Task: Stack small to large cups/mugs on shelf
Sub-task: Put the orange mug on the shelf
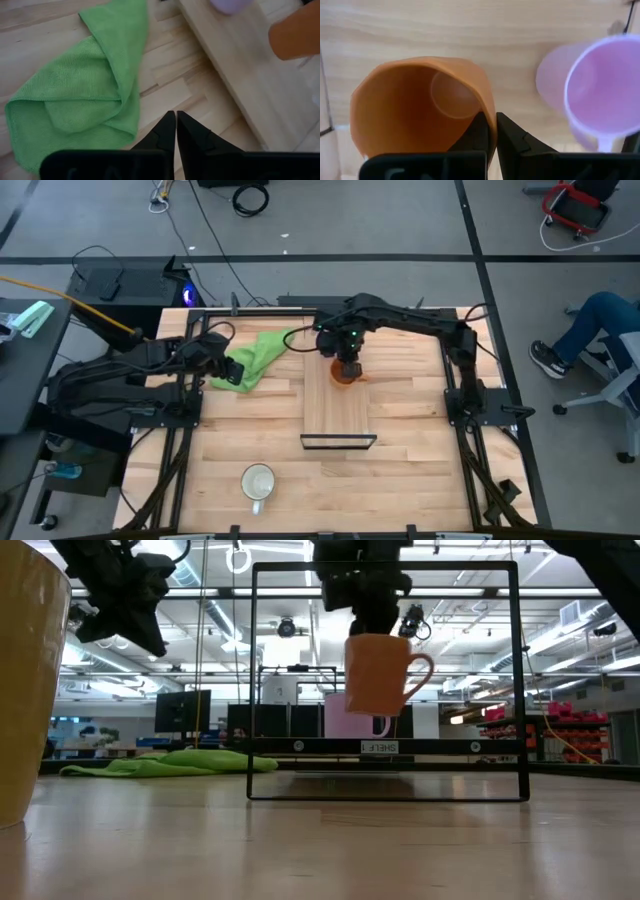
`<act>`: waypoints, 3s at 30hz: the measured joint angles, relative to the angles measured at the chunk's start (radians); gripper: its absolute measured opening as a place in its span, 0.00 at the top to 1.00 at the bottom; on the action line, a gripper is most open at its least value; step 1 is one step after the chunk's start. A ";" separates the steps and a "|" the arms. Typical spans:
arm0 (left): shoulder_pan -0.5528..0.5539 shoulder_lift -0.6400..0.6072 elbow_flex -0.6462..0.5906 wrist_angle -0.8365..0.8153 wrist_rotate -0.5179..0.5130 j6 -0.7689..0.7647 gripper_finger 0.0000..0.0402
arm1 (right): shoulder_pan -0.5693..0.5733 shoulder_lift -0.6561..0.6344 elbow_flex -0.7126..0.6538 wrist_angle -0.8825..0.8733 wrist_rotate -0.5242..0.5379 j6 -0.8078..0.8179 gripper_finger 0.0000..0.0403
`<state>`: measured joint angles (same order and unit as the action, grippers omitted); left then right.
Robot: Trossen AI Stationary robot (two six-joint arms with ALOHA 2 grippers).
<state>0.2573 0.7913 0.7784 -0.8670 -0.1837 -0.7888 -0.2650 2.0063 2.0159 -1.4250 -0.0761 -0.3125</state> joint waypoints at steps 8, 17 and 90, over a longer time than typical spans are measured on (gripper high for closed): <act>0.000 0.081 0.000 0.001 0.000 0.023 0.94 | 0.000 0.014 0.000 0.064 -0.038 -0.055 0.96; 0.000 0.120 0.000 0.015 0.000 0.026 0.95 | 0.016 0.055 -0.001 0.071 -0.075 -0.087 0.96; 0.000 0.119 0.000 0.047 0.001 0.006 0.94 | 0.025 0.098 -0.001 0.101 -0.029 -0.097 0.88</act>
<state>0.2574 0.9100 0.7784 -0.8200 -0.1829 -0.7823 -0.2398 2.1040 2.0151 -1.3235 -0.1051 -0.4097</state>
